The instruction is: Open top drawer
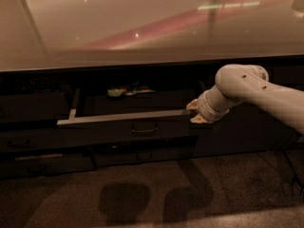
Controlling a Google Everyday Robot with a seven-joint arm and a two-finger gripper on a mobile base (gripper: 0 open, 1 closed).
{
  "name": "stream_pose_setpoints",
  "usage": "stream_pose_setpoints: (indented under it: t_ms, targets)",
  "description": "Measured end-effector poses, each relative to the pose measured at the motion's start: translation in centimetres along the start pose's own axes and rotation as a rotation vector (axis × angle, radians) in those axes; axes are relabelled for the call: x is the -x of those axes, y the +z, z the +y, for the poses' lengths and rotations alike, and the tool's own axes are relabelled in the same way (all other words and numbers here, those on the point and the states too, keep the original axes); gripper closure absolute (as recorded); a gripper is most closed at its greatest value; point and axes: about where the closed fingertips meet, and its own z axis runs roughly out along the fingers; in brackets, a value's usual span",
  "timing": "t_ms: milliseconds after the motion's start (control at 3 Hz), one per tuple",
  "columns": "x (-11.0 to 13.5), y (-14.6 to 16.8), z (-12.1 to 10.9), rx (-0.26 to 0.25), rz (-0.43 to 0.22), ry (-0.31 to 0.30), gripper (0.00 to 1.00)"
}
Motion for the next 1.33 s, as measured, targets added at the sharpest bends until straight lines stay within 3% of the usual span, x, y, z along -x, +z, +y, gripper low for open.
stream_pose_setpoints:
  t_ms: [1000,1333]
  targets:
    - [0.4,-0.6,1.7,0.001,-0.006,-0.017,1.0]
    - [1.3,-4.1,0.9,-0.047,-0.001,-0.021,1.0]
